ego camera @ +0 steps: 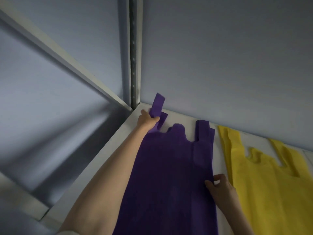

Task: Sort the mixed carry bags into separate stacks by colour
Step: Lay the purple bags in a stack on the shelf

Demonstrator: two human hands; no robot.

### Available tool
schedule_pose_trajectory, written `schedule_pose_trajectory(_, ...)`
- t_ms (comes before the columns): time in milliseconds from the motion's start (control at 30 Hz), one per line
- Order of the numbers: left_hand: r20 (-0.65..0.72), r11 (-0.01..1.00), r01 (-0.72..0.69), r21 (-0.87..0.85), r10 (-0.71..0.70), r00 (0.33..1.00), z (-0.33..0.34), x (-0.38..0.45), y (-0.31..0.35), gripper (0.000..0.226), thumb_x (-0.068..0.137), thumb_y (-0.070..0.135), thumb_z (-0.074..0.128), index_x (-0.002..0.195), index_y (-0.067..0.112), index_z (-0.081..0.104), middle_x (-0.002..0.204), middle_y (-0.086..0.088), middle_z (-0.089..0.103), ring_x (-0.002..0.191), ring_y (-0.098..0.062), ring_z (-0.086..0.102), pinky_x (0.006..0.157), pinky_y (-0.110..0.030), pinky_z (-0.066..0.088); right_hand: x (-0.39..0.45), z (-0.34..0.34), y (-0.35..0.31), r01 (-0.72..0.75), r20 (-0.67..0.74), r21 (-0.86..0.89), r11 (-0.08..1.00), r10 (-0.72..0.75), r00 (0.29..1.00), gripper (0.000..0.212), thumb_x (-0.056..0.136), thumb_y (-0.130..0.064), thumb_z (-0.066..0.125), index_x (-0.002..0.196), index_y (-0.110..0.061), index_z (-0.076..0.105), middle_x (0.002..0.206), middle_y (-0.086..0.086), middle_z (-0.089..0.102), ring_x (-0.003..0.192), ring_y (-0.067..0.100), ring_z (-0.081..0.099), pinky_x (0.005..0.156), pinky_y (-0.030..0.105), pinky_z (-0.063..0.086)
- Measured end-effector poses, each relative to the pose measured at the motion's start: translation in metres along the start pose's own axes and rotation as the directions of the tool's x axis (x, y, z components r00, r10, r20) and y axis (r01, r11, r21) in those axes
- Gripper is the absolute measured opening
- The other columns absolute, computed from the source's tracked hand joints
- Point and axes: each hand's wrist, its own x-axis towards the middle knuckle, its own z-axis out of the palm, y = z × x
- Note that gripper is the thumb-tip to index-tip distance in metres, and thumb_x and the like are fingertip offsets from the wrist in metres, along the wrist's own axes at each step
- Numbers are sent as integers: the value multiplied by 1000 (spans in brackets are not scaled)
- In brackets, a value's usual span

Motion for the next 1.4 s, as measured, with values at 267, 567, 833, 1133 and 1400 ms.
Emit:
schedule_pose_trajectory(267, -97, 946, 155, 284, -133, 986, 13, 0, -15, 64, 94, 31, 52, 144, 2, 26, 144, -17, 41, 131, -33, 42, 106, -40, 38, -6, -4, -3, -27, 5, 25, 999, 27, 1000, 36, 93, -24, 53, 119, 0, 52, 120, 16, 62, 108, 31, 58, 71, 26, 36)
schedule_pose_trajectory(567, -113, 893, -58, 446, 121, 986, 10, 3, -28, 39, 93, 14, 44, 131, 5, 50, 129, -18, 55, 123, -36, 47, 100, -41, 40, -14, 0, -2, -3, -57, 33, 999, 5, 998, 37, 93, -21, 52, 124, -3, 48, 122, 17, 60, 111, 31, 56, 78, 29, 41)
schedule_pose_trajectory(833, -53, 780, 19, 625, 17, 998, 7, -8, -37, 51, 95, 23, 48, 142, 9, 33, 142, -20, 36, 132, -37, 34, 105, -42, 36, -31, 9, 5, 85, -62, -21, 996, -87, 994, 58, 89, -6, 55, 142, -11, 31, 125, 17, 55, 113, 26, 53, 85, 29, 44)
schedule_pose_trajectory(1133, -52, 875, -200, 440, 247, 968, 2, -6, -37, 46, 92, 6, 41, 136, 18, 49, 130, -11, 56, 125, -34, 41, 103, -41, 37, -25, 11, 15, 66, 38, 97, 993, -70, 997, 54, 89, -11, 57, 138, -10, 35, 111, 13, 58, 89, 17, 50, 71, 25, 39)
schedule_pose_trajectory(1400, -58, 834, 64, 548, -39, 998, 10, 1, -27, 50, 95, 37, 42, 137, 10, 42, 141, -16, 42, 133, -35, 33, 105, -41, 33, -23, 14, 20, 100, 47, 65, 993, -103, 994, 52, 89, -14, 56, 138, -12, 38, 102, 10, 54, 87, 16, 46, 61, 18, 36)
